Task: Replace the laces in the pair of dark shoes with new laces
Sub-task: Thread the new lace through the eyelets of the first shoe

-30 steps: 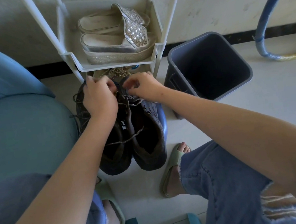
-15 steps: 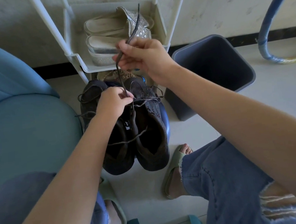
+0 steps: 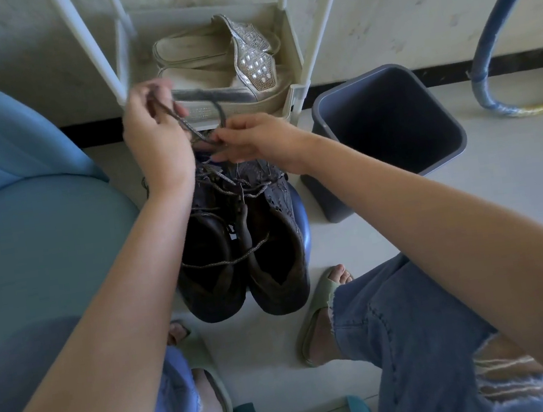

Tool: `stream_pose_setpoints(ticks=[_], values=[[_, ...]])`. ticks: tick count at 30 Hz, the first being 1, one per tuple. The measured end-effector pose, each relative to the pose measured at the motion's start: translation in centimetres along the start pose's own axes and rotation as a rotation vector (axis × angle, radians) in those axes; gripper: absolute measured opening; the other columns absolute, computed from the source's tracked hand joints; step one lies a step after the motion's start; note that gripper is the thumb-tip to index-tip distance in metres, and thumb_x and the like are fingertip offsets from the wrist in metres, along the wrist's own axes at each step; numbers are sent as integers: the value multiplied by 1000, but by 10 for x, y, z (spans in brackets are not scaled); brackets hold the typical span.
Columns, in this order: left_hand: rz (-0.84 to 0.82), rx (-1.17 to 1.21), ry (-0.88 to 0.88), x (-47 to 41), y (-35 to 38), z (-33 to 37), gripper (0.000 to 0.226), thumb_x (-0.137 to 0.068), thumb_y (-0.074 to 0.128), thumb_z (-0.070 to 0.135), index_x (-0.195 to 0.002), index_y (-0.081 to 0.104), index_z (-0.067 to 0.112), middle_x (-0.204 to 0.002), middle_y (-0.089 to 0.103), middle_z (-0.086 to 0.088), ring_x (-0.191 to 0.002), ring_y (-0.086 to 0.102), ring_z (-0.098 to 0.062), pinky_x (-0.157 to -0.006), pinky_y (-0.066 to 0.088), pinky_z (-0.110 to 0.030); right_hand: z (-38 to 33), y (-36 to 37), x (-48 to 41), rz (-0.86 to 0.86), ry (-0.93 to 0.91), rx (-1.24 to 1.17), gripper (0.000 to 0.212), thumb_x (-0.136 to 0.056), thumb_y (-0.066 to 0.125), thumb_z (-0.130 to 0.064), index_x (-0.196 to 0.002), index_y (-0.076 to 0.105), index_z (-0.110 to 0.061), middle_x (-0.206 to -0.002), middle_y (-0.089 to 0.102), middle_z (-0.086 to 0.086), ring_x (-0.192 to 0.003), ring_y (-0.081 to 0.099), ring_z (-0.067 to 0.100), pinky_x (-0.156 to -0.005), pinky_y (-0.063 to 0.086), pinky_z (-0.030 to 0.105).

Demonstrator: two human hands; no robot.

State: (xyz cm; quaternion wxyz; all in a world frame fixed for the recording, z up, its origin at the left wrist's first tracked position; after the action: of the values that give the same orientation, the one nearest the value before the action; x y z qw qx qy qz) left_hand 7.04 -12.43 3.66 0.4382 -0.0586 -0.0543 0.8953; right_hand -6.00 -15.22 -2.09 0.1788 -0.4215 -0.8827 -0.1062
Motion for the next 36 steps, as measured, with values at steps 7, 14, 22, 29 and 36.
stream_pose_setpoints(ticks=[7, 14, 22, 29, 36], values=[[-140, -54, -110, 3, 18, -34, 23, -99, 46, 19, -101, 67, 10, -67, 57, 7, -52, 48, 2, -58, 42, -13, 8, 30, 5, -198, 16, 85, 21, -104, 34, -9, -85, 42, -8, -74, 57, 15, -68, 58, 27, -79, 48, 33], [-55, -224, -63, 0, 6, -30, 23, -101, 39, 15, -108, 61, 13, -89, 61, 3, -71, 57, -6, -70, 47, -16, -12, -2, 4, 57, -29, -300, 21, -105, 32, -10, -88, 45, -8, -48, 29, -5, -39, 26, 6, -42, 32, 19], [-898, -676, -95, 53, 72, -79, 29, -88, 62, 8, -116, 67, 11, -105, 67, -1, -99, 62, -17, -87, 42, -20, -42, 2, 2, -36, -147, -699, 30, -106, 25, -13, -83, 45, -9, -45, 24, -7, -39, 23, 7, -43, 28, 18], [-359, -288, -104, 21, 36, -50, 25, -97, 39, 8, -80, 57, 13, -57, 63, 5, -65, 65, -24, -74, 56, -41, -32, -20, 3, 86, -123, -478, 24, -105, 32, -11, -85, 46, -7, -48, 39, -3, -40, 33, 8, -52, 36, 23], [-296, -480, 13, 15, 31, -23, 21, -95, 43, 9, -88, 63, 12, -63, 61, 5, -52, 56, 2, -65, 48, -22, -15, -39, 2, 235, -67, -150, 20, -100, 46, -10, -83, 58, -8, -80, 60, 8, -64, 61, 15, -62, 57, 27]])
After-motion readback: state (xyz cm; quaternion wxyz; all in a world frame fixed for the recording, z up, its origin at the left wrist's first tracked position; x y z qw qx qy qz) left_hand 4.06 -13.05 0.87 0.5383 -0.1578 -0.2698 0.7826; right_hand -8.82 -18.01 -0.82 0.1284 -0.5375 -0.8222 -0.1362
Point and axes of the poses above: each hand's wrist, its own x-axis away from the middle knuckle, its own y-axis out of the palm, z = x × y, the point moved 10 cm from there along -x, towards the middle knuckle
